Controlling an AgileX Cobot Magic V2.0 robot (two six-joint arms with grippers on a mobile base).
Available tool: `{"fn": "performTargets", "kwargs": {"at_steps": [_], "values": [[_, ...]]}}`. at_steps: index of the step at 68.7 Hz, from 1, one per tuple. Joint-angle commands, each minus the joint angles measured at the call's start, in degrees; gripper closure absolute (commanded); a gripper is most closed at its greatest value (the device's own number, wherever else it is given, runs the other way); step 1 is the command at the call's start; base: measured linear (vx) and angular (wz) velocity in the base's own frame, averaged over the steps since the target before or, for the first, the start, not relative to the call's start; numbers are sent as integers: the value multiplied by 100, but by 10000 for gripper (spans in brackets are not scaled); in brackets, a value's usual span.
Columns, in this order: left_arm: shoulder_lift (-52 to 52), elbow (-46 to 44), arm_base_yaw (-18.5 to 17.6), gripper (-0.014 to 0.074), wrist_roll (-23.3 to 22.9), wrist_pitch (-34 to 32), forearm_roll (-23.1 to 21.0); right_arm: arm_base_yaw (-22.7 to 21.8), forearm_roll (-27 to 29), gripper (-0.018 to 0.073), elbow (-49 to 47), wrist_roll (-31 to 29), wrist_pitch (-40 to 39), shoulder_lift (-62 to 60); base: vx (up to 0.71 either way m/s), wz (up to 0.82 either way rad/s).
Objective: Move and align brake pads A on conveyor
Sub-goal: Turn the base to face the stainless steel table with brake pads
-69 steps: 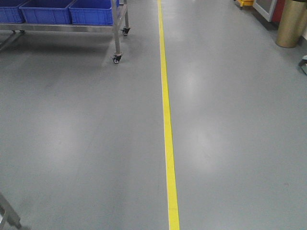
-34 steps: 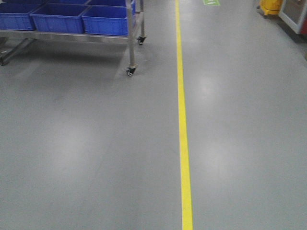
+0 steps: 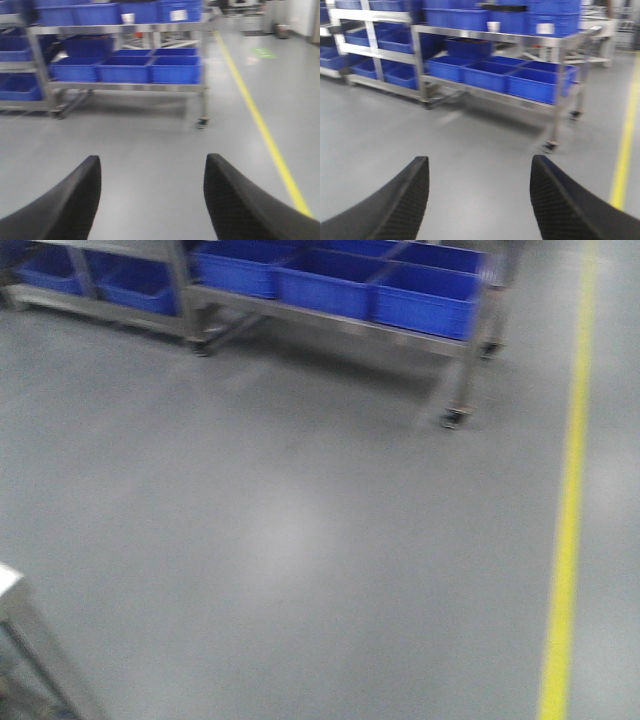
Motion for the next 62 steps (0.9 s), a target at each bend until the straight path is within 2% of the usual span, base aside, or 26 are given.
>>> {"fn": "performTargets", "kwargs": {"at_steps": [1, 27, 62], "values": [[64, -161, -23, 157, -11, -416, -16, -17, -27, 127, -159, -61, -399, 74, 29, 108], [64, -161, -23, 157, -11, -416, -16, -17, -27, 127, -159, -61, -394, 74, 25, 98], [64, -161, -23, 157, -11, -416, -16, -17, -27, 127, -159, -61, -394, 74, 21, 80]]}}
